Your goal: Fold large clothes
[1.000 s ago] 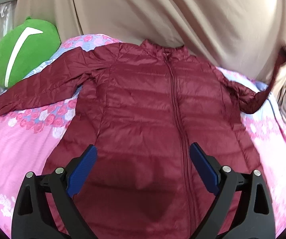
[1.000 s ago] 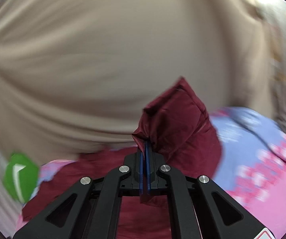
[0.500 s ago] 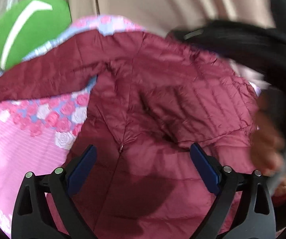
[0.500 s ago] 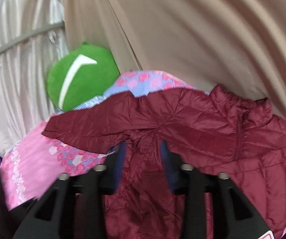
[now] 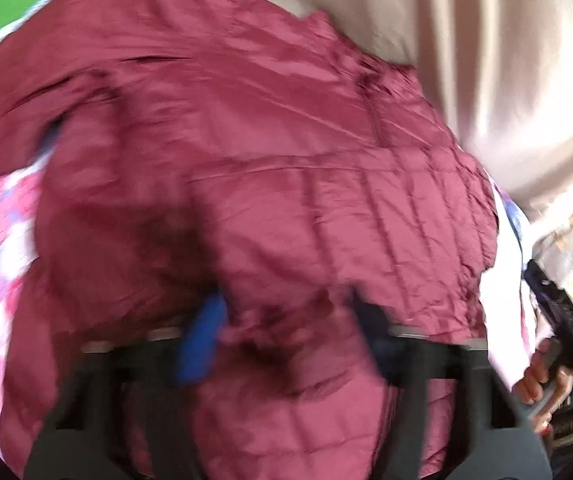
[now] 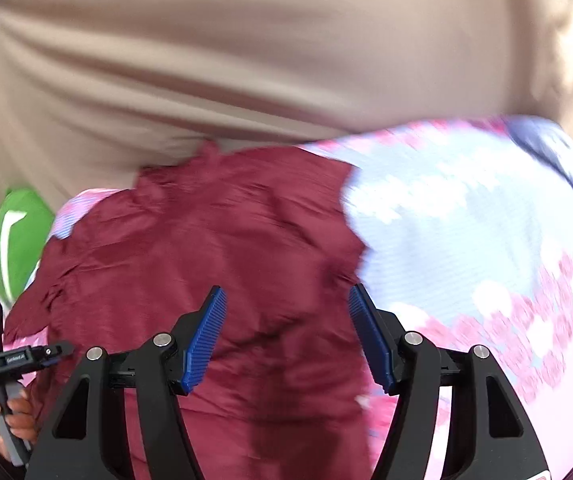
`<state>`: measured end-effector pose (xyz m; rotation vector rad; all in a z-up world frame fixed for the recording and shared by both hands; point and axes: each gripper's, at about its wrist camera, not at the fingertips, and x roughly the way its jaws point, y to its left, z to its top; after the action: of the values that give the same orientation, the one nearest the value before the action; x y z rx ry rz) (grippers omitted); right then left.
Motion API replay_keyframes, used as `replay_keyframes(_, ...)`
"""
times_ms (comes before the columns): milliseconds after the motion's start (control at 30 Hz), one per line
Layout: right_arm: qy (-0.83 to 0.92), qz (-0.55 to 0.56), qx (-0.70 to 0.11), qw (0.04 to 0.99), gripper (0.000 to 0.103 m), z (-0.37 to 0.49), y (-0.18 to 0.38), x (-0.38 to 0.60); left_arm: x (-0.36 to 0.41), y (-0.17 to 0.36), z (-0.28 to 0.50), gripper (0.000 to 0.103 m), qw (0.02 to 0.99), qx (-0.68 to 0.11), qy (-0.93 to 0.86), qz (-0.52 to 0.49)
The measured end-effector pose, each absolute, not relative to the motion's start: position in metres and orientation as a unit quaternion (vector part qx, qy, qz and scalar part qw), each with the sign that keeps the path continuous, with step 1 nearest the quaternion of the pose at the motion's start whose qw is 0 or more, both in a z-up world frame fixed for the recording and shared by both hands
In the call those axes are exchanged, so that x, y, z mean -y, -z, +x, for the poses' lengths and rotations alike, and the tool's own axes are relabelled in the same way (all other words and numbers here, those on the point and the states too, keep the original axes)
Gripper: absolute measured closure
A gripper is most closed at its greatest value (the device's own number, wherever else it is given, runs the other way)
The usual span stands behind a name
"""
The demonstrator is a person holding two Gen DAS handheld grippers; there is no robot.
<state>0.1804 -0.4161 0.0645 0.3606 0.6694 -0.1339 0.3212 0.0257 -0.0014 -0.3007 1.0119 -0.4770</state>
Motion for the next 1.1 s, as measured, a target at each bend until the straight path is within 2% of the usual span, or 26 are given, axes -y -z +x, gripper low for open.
replay_keyframes(33, 0.065, 0.188, -0.33, 0.923, 0.04, 0.178, -0.06, 0.425, -0.02, -0.002, 0.324, 0.098, 0.837, -0.478, 0.232, -0.133)
replay_keyframes(267, 0.011, 0.267, -0.349, 0.898, 0.04, 0.201, -0.03, 0.439, -0.044, -0.081, 0.347, 0.1, 0.908, -0.36, 0.187, -0.108)
replay_keyframes(467, -0.062, 0.326, -0.376, 0.865, 0.04, 0.247, -0.006, 0.42, -0.053, -0.075, 0.387, 0.1, 0.93, -0.35, 0.102, -0.053)
replay_keyframes(567, -0.065, 0.375, -0.366, 0.849, 0.039, 0.263, 0.006, 0.426, -0.058, -0.061, 0.401, 0.1, 0.924, -0.366, 0.092, -0.057)
replay_keyframes(600, -0.062, 0.391, -0.359, 0.845, 0.042, 0.265, 0.007, 0.43, -0.057, -0.056, 0.405, 0.1, 0.923, -0.371, 0.089, -0.055)
replay_keyframes(667, -0.051, 0.421, -0.331, 0.843, 0.099, 0.262, 0.004, 0.44, -0.056, -0.046, 0.409, 0.1, 0.921, -0.379, 0.079, -0.049)
replay_keyframes(733, -0.043, 0.44, -0.276, 0.854, 0.1, 0.242, -0.01, 0.455, -0.055, -0.035, 0.41, 0.1, 0.914, -0.392, 0.086, -0.054)
replay_keyframes(800, -0.008, 0.413, -0.258, 0.873, 0.101, 0.229, -0.018, 0.462, -0.046, -0.02, 0.411, 0.1, 0.906, -0.408, 0.102, -0.048)
replay_keyframes(900, 0.024, 0.359, -0.361, 0.86, 0.102, 0.249, 0.008, 0.464, -0.024, -0.002, 0.412, 0.1, 0.907, -0.412, 0.089, -0.007)
replay_keyframes(933, 0.022, 0.359, -0.373, 0.855, 0.102, 0.25, 0.012, 0.463, -0.021, 0.001, 0.412, 0.1, 0.907, -0.412, 0.085, -0.001)
replay_keyframes(1033, 0.035, 0.313, -0.365, 0.876, 0.093, 0.228, -0.014, 0.457, -0.02, 0.004, 0.413, 0.1, 0.911, -0.405, 0.083, 0.007)
replay_keyframes(1100, 0.054, 0.275, -0.34, 0.897, 0.091, 0.213, -0.035, 0.455, -0.021, 0.006, 0.413, 0.1, 0.911, -0.402, 0.086, 0.011)
